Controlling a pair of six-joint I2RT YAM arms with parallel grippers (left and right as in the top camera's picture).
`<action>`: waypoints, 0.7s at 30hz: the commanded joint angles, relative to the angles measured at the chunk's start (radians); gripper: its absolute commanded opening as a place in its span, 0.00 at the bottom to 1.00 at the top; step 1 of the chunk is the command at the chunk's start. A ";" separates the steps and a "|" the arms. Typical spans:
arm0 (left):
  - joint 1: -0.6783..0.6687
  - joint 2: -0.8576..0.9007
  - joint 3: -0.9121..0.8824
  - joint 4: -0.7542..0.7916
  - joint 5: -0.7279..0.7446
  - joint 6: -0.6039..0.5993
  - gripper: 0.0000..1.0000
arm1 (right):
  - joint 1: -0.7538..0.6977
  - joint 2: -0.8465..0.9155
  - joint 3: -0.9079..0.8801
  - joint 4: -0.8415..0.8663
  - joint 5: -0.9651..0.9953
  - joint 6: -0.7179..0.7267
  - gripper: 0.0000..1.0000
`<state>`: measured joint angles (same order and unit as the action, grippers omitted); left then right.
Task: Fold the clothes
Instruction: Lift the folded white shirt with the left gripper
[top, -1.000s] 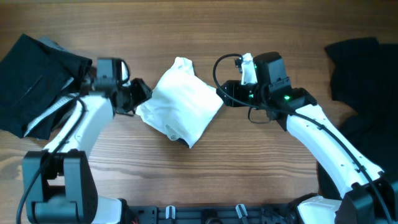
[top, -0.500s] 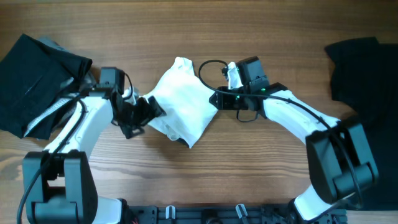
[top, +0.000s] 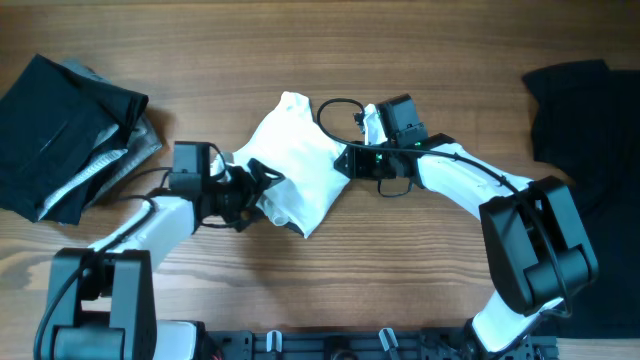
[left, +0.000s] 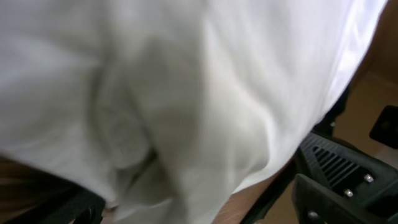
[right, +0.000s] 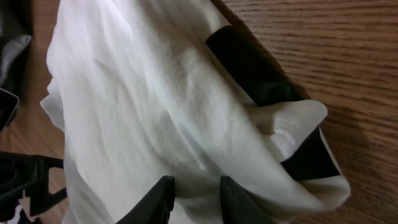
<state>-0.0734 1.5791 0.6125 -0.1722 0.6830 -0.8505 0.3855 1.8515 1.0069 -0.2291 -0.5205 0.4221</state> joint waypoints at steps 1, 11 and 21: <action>-0.047 0.084 -0.061 0.055 -0.120 -0.143 0.92 | 0.004 0.025 0.013 0.009 -0.019 0.008 0.29; -0.068 0.267 -0.061 0.448 -0.130 -0.205 0.75 | 0.004 0.025 0.013 0.005 -0.019 0.004 0.28; -0.076 0.267 -0.061 0.535 -0.124 0.005 0.10 | 0.004 0.024 0.013 -0.004 -0.019 0.003 0.27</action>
<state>-0.1432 1.8065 0.5777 0.3794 0.6483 -0.9611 0.3855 1.8515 1.0069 -0.2279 -0.5236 0.4217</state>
